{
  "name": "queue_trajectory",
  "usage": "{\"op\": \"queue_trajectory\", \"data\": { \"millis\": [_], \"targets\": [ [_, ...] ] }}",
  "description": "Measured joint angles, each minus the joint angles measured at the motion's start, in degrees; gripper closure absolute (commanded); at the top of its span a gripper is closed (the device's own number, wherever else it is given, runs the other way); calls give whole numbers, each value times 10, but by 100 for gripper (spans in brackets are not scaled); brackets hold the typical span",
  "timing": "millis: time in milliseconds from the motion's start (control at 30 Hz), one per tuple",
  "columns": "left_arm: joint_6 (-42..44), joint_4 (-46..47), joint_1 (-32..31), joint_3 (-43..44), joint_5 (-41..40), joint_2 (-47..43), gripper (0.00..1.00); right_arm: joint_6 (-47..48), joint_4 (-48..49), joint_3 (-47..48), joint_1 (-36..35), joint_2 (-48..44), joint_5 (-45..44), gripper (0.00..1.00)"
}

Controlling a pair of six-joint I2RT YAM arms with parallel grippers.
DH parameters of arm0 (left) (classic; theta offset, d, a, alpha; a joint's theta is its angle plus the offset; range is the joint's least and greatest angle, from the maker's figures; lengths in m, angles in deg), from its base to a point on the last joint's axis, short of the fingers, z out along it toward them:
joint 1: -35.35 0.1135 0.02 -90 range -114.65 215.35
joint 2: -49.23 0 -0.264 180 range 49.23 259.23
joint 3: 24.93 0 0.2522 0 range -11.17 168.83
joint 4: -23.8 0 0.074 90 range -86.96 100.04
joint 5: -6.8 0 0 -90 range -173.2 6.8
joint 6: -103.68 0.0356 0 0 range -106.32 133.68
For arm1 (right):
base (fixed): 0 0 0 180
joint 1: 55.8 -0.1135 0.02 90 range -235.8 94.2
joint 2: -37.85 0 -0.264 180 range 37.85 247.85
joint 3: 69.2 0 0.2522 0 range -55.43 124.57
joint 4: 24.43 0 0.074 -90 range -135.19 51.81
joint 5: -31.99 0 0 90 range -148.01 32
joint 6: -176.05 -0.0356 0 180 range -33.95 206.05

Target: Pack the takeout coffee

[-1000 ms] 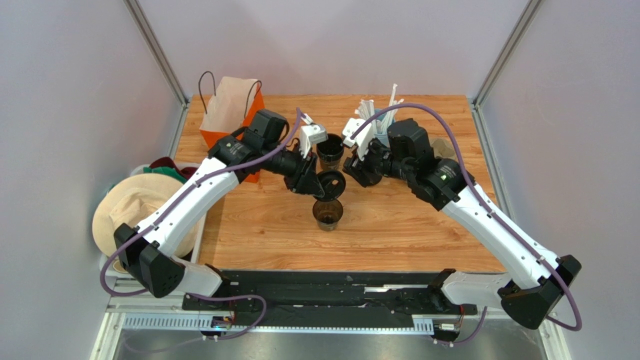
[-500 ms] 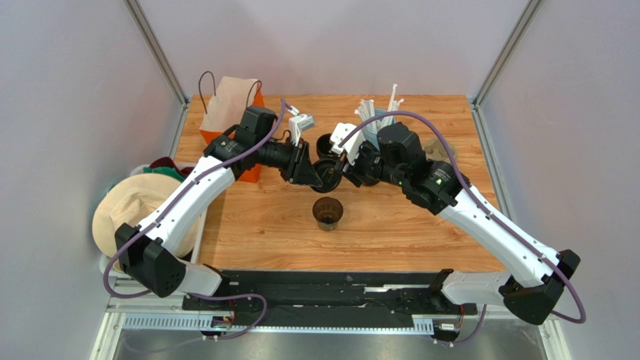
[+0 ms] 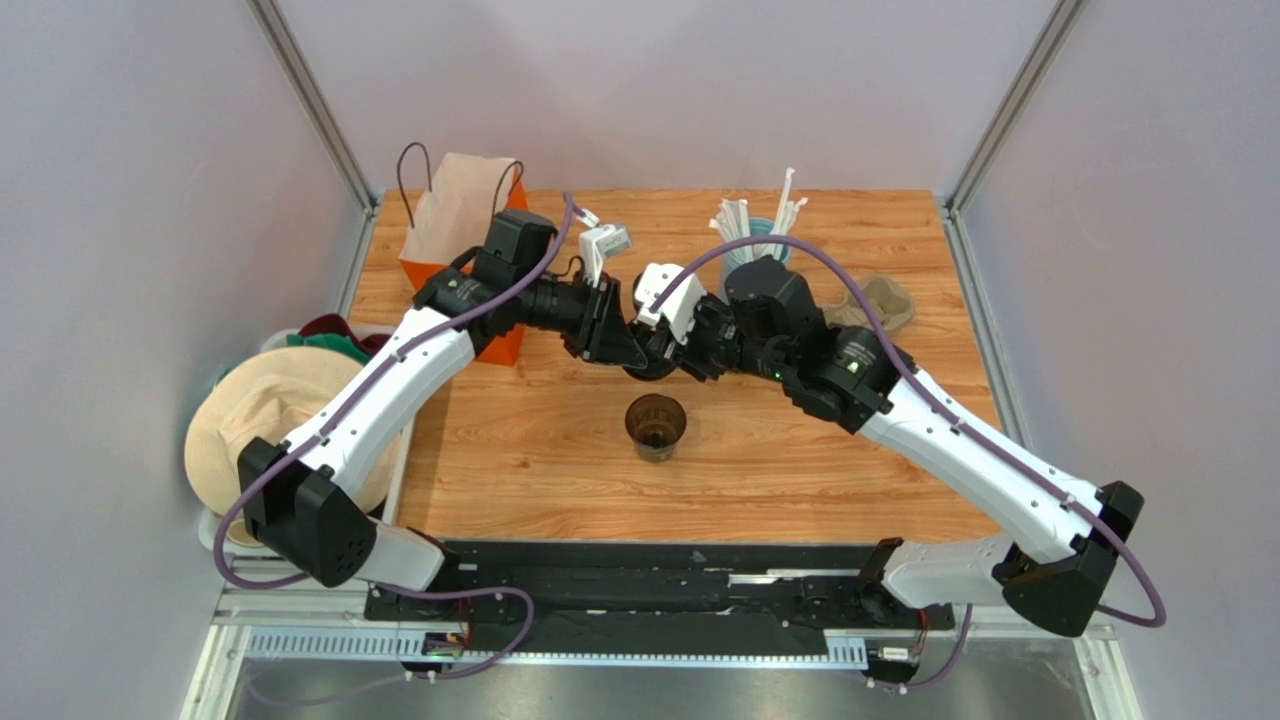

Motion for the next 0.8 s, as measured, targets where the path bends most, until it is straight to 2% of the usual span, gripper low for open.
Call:
{"op": "queue_trajectory", "data": {
  "millis": [400, 800],
  "targets": [
    [-6, 13, 0, -10, 12, 0, 100, 18, 4, -2, -1, 14, -57, 63],
    [-14, 21, 3, -19, 14, -10, 100, 28, 19, -2, -3, 34, -65, 66]
  ]
}}
